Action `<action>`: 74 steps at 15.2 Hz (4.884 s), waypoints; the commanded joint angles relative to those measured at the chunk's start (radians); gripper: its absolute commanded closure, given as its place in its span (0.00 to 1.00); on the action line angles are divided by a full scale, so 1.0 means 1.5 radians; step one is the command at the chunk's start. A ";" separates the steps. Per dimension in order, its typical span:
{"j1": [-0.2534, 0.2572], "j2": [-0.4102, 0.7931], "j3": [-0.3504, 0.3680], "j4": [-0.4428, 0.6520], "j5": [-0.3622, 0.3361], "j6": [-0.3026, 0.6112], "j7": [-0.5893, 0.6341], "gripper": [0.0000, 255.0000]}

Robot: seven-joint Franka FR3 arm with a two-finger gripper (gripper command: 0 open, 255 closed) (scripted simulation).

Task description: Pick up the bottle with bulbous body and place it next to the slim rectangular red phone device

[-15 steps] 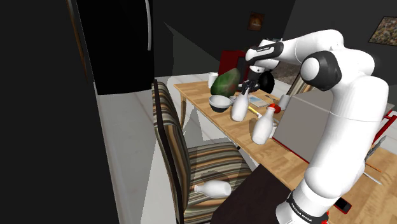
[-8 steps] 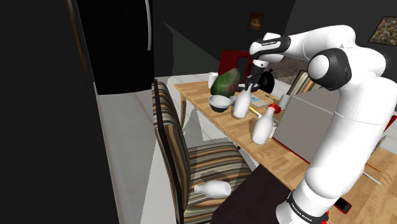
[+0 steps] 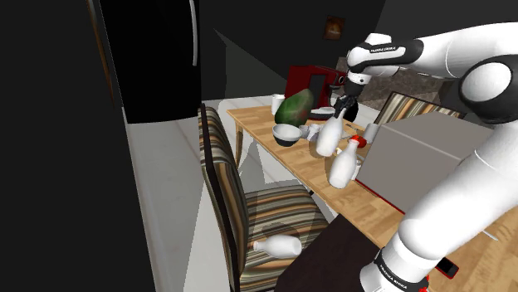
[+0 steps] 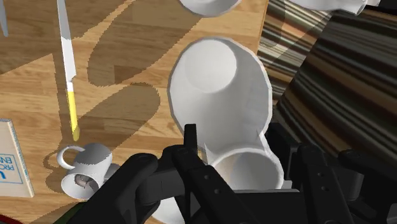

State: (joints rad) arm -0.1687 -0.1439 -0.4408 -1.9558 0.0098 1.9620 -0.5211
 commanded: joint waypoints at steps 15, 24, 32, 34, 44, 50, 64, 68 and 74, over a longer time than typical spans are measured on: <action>-0.066 -0.389 0.073 -0.166 -0.113 -0.209 0.051 1.00; -0.108 -0.551 0.105 -0.157 -0.126 -0.382 0.037 1.00; -0.136 -0.646 0.124 -0.087 -0.134 -0.547 0.010 1.00; -0.141 -0.662 0.127 -0.061 -0.137 -0.589 0.001 1.00; -0.155 -0.734 0.123 -0.121 -0.150 -0.601 -0.007 1.00; -0.162 -0.782 0.115 -0.196 -0.160 -0.573 -0.006 1.00; -0.183 -0.891 0.087 -0.361 -0.190 -0.518 -0.006 1.00; -0.191 -0.922 0.077 -0.405 -0.201 -0.505 -0.006 1.00; -0.204 -0.968 0.057 -0.469 -0.220 -0.487 -0.009 1.00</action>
State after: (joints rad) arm -0.4719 -1.5865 -0.3470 -2.6470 -0.3125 1.2274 -0.5312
